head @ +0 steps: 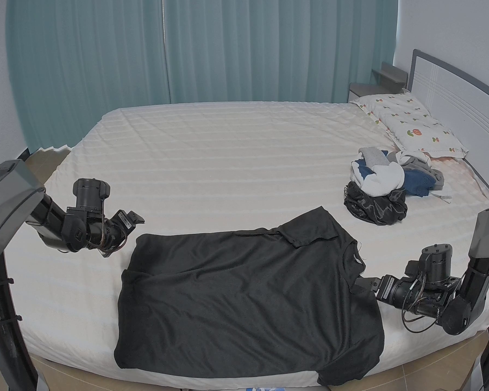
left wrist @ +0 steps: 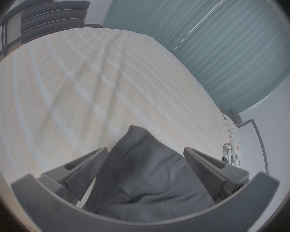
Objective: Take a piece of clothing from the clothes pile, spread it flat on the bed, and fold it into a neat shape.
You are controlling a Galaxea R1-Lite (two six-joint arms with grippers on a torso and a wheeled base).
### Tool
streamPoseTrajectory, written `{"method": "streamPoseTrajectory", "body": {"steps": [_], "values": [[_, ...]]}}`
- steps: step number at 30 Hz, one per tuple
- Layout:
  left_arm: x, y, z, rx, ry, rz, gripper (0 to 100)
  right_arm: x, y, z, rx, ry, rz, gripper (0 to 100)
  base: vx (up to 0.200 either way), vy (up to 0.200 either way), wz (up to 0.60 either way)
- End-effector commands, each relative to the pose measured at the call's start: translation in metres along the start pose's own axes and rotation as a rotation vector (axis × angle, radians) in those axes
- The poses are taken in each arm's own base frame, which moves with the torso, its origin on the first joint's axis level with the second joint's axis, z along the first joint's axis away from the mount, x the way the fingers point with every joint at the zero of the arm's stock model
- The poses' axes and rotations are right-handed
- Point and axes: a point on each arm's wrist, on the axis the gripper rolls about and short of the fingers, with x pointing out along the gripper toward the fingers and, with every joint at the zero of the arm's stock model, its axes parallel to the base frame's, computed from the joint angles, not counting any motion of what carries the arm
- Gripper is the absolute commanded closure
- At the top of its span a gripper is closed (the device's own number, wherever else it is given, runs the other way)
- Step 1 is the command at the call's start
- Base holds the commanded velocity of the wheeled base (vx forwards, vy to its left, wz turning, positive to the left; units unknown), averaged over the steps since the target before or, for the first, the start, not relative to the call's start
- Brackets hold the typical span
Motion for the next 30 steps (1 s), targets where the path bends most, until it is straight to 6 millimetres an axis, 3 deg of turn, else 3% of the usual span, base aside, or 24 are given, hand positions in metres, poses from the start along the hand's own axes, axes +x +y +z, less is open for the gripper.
{"method": "streamPoseTrajectory", "body": {"steps": [1,6,11,17,26,27,30], "values": [[0.061,0.009,-0.003,0.003,0.012,0.030,0,0.002,0.001,-0.002,0.006,0.006,0.004,0,0.000,0.000,0.00],[0.085,0.002,0.013,0.004,-0.035,-0.012,0,0.004,0.003,-0.005,-0.001,0.021,0.010,0,0.000,0.000,0.00],[0.109,-0.001,0.011,0.019,-0.053,-0.030,0,0.005,0.002,-0.006,-0.001,0.024,0.007,0,0.000,0.000,0.00],[0.110,0.001,0.014,0.018,-0.052,-0.027,0,0.007,0.001,-0.004,0.001,0.018,0.004,0,0.000,0.000,0.00],[0.110,0.007,0.002,0.054,-0.007,0.002,0,0.013,-0.001,-0.006,0.003,0.026,-0.004,0,0.000,0.000,0.00],[0.111,0.008,0.002,0.074,-0.007,0.002,100,0.013,-0.001,-0.006,0.003,0.028,-0.003,0,0.000,0.000,0.00],[0.114,0.009,0.001,0.097,-0.014,0.008,100,0.014,-0.001,-0.006,0.002,0.030,-0.003,0,0.000,0.000,0.00]]}}
